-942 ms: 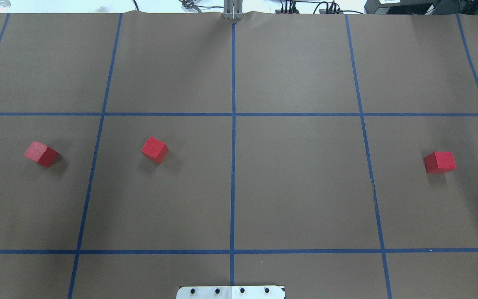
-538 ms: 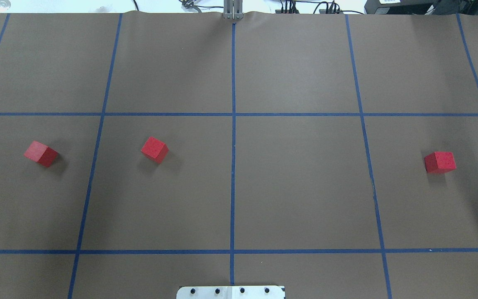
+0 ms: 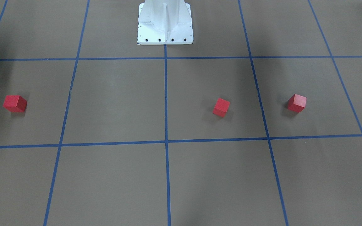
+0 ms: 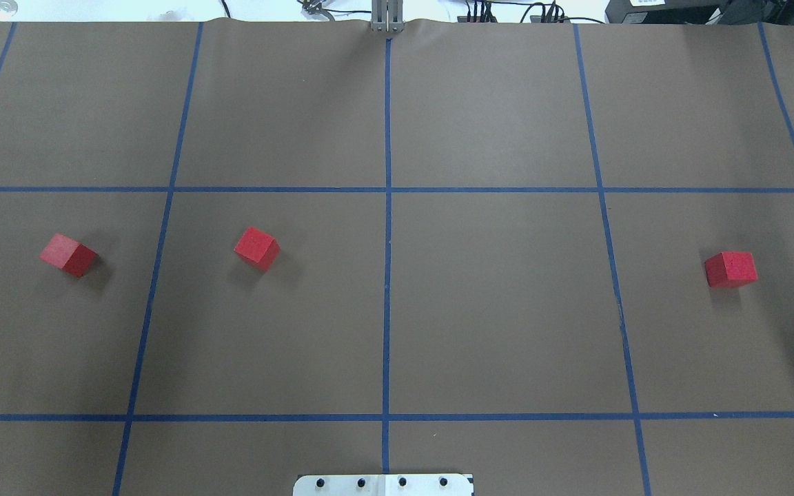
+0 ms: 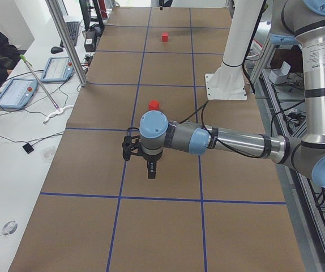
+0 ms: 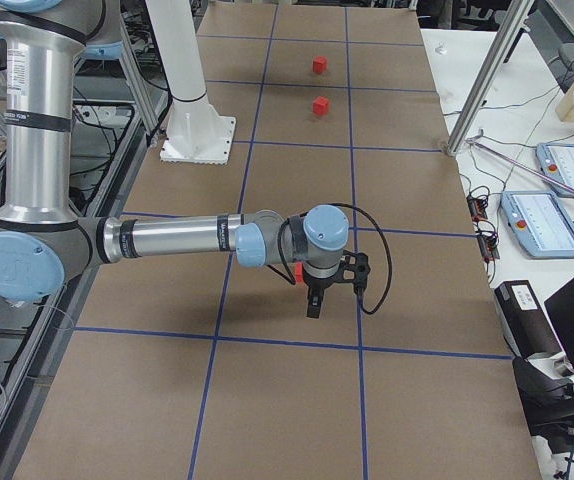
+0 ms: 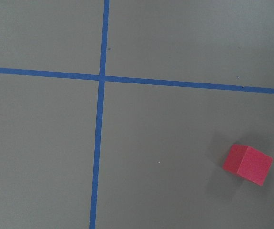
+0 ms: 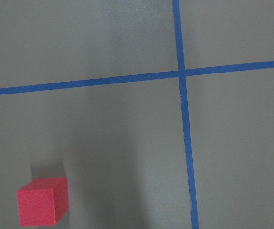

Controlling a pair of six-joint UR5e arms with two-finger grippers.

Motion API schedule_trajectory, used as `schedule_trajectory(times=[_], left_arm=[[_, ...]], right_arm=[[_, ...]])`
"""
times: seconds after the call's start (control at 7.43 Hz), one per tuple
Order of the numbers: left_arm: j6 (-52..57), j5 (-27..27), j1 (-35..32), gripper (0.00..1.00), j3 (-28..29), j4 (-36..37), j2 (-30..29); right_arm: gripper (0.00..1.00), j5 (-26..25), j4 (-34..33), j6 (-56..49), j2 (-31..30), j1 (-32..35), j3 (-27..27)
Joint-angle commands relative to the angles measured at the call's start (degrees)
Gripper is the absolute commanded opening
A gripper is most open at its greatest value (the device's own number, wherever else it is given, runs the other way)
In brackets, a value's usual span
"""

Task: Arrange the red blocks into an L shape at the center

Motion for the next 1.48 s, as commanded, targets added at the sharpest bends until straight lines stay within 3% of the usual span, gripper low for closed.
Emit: schedule_trajectory(times=[0.0,0.13,0.4,0.54,0.67,1.35], left_arm=[[-0.02,-0.12,0.00,1.00,0.03,0.00,0.09],[-0.02,-0.12,0.00,1.00,-0.14,0.09,0.09],[-0.02,-0.21,0.00,1.00,-0.50,0.09,0.09],[-0.02,-0.21,0.00,1.00,-0.50,0.09,0.09],[-0.10,-0.12,0.00,1.00,-0.50,0.00,0.09],[-0.10,-0.12,0.09,1.00,-0.41,0.00,0.00]], right_arm=[[1.00,1.84,0.67,0.12,0.33,-1.92,0.23],[1.00,1.41,4.94,0.47,0.42,-4.98,0.06],[1.00,1.05,11.89,11.48,0.42,-11.39,0.06],[1.00,-1.47,16.11,14.86,0.33,-15.52,-0.03],[1.00,-5.59,17.11,14.89,0.33,-18.60,-0.47],[0.99,-6.51,17.29,19.64,4.64,-23.90,-5.57]])
